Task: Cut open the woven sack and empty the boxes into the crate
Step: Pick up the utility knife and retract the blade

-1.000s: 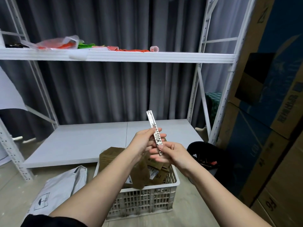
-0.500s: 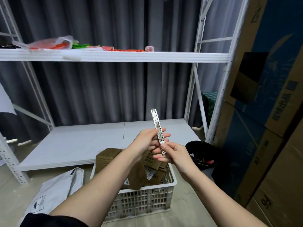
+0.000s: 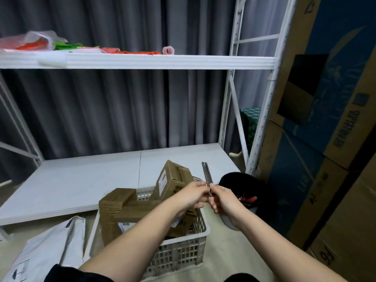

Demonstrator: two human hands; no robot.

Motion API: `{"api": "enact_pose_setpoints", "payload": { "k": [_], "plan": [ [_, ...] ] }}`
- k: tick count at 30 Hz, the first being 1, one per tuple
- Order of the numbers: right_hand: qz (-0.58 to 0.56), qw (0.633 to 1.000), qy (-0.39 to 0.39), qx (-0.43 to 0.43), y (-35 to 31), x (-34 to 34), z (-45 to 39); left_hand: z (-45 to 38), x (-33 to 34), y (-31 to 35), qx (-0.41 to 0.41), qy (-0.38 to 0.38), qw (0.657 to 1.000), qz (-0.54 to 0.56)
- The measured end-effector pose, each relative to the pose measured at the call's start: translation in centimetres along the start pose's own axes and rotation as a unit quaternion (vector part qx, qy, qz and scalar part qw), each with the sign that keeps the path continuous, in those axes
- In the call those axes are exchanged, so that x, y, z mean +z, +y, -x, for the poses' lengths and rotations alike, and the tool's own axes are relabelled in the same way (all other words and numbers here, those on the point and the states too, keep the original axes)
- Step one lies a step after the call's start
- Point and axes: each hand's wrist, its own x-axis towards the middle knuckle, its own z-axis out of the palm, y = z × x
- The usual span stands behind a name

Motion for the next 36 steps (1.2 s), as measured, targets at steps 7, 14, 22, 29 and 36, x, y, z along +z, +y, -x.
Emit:
{"api": "enact_pose_setpoints", "payload": {
  "k": [7, 14, 22, 29, 36],
  "plan": [
    [-0.001, 0.993, 0.021, 0.114, 3.1, -3.3, -10.4, -8.3, -0.4, -2.1, 0.032, -0.001, 0.984, -0.175],
    [0.106, 0.979, 0.074, 0.159, 7.5, -6.8, -22.3, -19.0, -2.3, -5.8, 0.093, 0.067, 0.821, -0.560],
    [0.083, 0.983, 0.102, 0.126, 14.2, -7.0, -32.4, -27.9, -4.0, -7.8, 0.090, 0.086, 0.767, -0.630],
    [0.031, 0.982, 0.093, 0.161, 17.6, -5.7, -36.9, -29.8, -5.6, -8.6, 0.080, 0.117, 0.768, -0.625],
    [0.035, 0.976, 0.114, 0.182, 18.2, -5.3, -38.9, -30.6, -6.5, -8.5, 0.054, 0.108, 0.771, -0.626]
  ]
}}
